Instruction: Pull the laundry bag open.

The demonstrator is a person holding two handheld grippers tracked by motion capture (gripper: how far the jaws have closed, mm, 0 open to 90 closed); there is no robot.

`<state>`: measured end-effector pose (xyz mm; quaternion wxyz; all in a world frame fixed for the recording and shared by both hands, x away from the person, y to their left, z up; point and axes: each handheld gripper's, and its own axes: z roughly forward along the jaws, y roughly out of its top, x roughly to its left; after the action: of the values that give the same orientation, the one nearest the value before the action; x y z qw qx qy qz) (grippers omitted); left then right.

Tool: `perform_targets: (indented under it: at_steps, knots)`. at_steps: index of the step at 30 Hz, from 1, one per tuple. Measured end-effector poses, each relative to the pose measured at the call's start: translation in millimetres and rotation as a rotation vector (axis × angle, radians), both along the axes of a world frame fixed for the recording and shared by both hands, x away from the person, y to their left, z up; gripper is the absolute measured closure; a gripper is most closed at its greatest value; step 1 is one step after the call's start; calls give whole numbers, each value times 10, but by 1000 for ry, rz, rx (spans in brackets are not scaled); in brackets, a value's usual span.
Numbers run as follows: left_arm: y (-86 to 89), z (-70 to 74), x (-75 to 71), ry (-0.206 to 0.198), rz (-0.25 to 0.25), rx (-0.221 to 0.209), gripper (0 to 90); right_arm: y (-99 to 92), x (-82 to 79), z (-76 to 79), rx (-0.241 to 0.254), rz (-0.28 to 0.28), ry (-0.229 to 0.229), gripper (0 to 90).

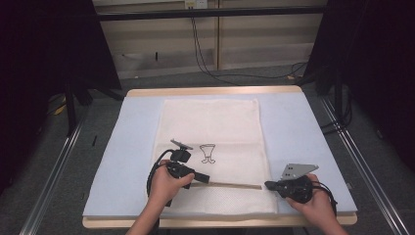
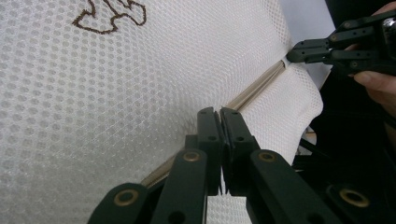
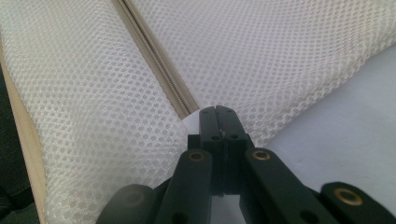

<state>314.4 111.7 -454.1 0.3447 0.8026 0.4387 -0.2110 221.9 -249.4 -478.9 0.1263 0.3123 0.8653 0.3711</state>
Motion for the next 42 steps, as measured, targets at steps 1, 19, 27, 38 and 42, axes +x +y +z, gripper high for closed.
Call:
perform_targets:
  at_steps: [1,19,27,38,42]
  knots:
    - [4,-4,-4,5,3,-6,877,3,-3,-1,3,-1,1,900]
    - [121,2,-26,11,20,-3,877,-1,1,-2,3,3,3,900]
    - [189,9,-21,6,38,-3,877,12,6,10,-14,6,7,900]
    - [260,21,-22,10,28,1,877,-7,19,-1,6,8,13,900]
    - [316,25,-26,2,41,15,877,-13,25,0,6,13,13,900]
